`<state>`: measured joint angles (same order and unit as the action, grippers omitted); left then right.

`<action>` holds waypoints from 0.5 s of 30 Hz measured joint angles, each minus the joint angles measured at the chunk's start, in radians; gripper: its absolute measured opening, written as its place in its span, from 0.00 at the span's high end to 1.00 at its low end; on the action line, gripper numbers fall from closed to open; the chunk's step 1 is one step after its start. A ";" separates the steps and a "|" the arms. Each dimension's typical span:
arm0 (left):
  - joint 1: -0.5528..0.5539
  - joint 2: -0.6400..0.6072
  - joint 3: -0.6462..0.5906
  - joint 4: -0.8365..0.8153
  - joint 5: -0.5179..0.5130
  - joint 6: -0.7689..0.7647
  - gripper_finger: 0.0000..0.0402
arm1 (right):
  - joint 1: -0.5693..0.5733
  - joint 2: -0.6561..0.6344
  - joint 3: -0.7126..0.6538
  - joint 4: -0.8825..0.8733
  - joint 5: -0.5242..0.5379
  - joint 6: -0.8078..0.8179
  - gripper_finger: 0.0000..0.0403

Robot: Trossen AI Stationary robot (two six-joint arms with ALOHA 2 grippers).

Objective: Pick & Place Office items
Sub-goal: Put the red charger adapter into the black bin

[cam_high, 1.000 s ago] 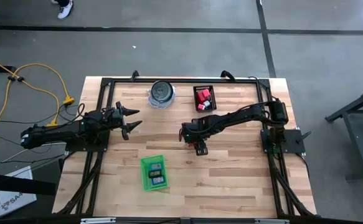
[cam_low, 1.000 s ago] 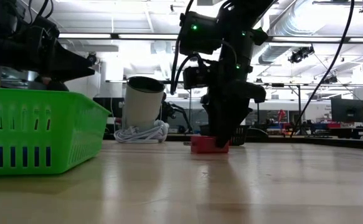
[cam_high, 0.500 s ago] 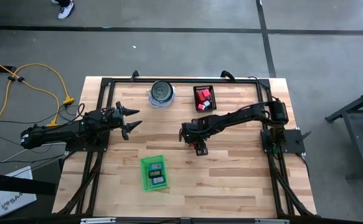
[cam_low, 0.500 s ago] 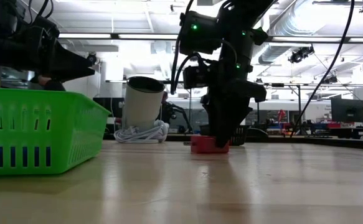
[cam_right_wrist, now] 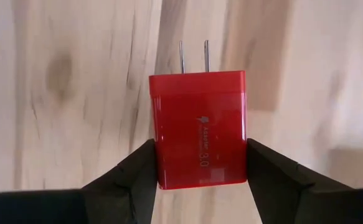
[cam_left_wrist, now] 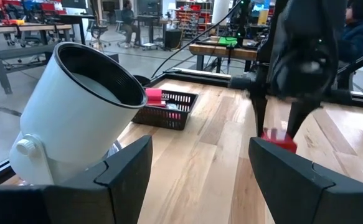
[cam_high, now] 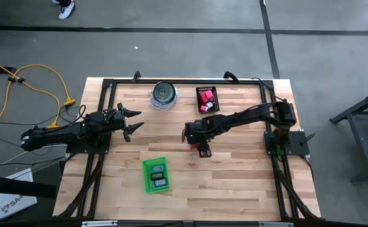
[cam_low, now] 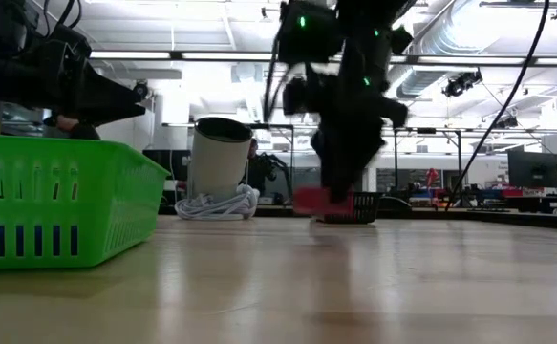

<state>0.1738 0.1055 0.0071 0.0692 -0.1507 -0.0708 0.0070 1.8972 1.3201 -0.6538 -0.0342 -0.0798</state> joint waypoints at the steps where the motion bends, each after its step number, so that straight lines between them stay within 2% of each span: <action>1: 0.000 0.000 0.000 0.000 0.000 0.000 0.36 | -0.001 -0.017 0.002 0.002 0.008 -0.001 0.52; 11: 0.000 0.009 0.000 0.004 0.001 0.000 0.36 | -0.078 -0.177 0.001 -0.087 0.131 -0.022 0.52; 15: 0.000 0.015 0.000 0.010 -0.002 0.000 0.36 | -0.133 -0.226 0.000 -0.120 0.143 -0.056 0.52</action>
<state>0.1734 0.1207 0.0071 0.0792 -0.1524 -0.0711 -0.1257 1.6712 1.3205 -0.7741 0.1092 -0.1362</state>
